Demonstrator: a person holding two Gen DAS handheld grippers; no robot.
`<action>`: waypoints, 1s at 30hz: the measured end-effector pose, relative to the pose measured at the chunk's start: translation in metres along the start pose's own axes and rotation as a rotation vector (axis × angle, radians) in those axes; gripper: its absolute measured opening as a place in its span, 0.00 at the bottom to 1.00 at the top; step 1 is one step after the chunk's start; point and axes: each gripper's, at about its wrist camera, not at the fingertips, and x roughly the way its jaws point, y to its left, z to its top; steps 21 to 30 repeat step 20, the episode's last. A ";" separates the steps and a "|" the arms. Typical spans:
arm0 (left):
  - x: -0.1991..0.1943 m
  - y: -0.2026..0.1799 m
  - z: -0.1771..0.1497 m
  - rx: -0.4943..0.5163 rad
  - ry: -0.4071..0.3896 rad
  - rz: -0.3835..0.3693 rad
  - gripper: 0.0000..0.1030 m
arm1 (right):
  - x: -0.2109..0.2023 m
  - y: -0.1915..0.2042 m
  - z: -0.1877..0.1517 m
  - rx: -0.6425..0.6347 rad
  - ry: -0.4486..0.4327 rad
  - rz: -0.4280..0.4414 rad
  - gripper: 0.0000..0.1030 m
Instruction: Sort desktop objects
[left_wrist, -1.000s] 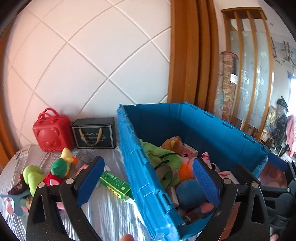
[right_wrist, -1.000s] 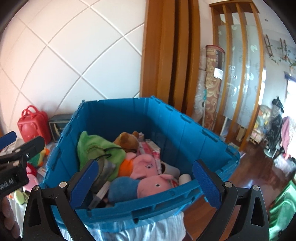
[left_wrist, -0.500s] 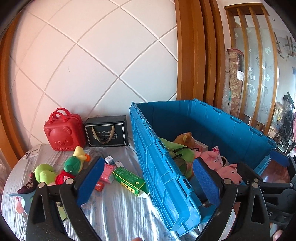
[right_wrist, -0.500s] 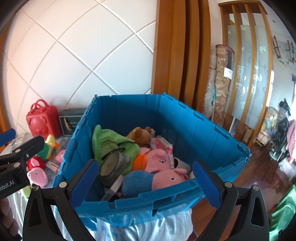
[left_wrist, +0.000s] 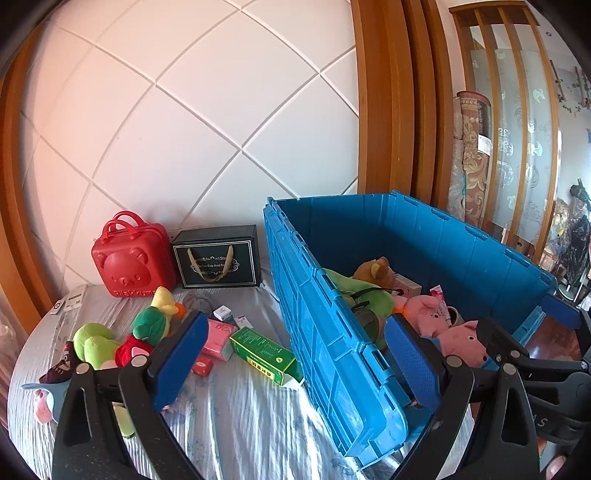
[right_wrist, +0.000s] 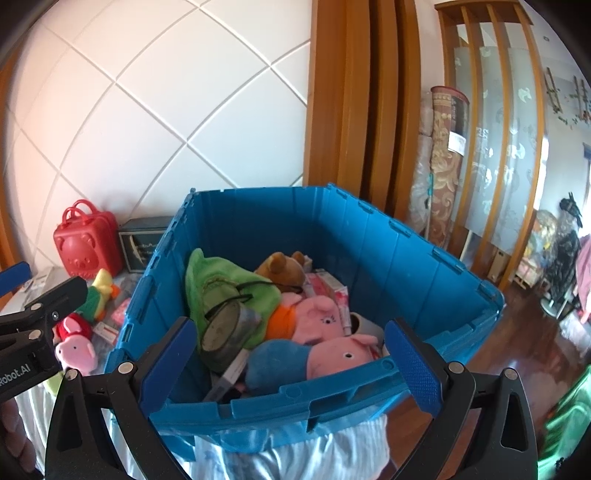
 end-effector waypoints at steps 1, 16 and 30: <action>0.000 0.000 0.000 0.001 -0.002 -0.001 0.95 | 0.000 0.000 0.000 -0.001 0.001 0.000 1.00; -0.001 -0.004 0.001 0.003 -0.001 -0.003 0.95 | -0.001 -0.001 0.002 -0.001 -0.003 -0.007 1.00; 0.002 -0.002 -0.001 -0.003 0.007 -0.007 0.95 | 0.001 -0.004 0.001 0.013 0.001 -0.007 1.00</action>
